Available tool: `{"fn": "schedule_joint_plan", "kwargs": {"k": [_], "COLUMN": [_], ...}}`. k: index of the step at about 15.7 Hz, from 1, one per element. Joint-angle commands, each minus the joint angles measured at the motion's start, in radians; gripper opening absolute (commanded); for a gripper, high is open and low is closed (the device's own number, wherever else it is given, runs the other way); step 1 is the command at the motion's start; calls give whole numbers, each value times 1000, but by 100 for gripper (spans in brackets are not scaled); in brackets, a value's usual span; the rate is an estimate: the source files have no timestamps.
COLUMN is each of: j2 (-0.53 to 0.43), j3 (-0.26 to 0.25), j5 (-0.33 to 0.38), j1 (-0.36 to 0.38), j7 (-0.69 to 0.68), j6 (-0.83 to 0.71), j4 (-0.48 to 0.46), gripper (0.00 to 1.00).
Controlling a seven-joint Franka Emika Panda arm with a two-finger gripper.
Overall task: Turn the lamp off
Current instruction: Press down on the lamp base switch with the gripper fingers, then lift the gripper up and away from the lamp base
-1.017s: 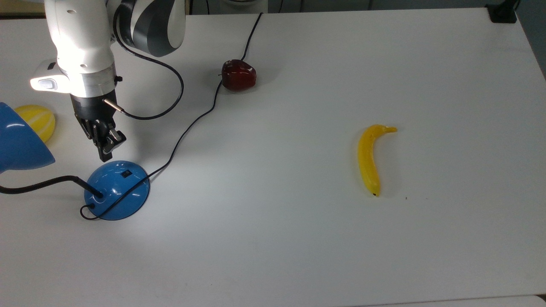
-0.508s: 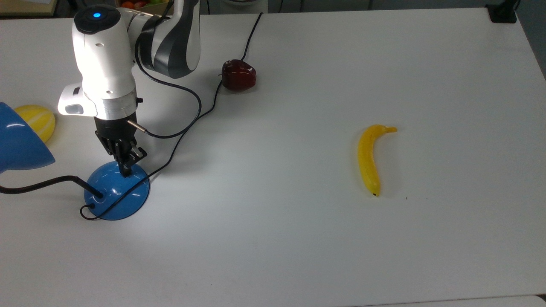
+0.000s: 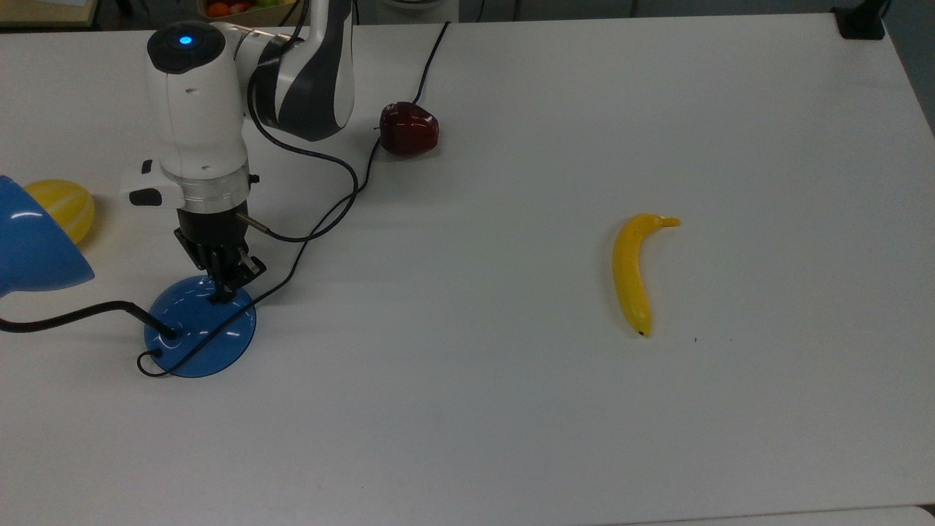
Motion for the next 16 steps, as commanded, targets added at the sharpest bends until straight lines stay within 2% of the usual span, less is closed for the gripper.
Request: {"fn": "schedule_joint_plan", "kwargs": {"k": [1, 7, 11, 15, 16], "j2": [5, -10, -114, -264, -303], "j3": [-5, -5, -5, -1, -1], "j5": [-23, -23, -21, -14, -6], "j1": [21, 25, 25, 26, 32], "j7": [20, 20, 13, -56, -88], "j6": [10, -1, -135, -344, -389], "j4": [-56, -76, -73, -81, -90], "gripper": [0, 0, 1, 17, 25]}}
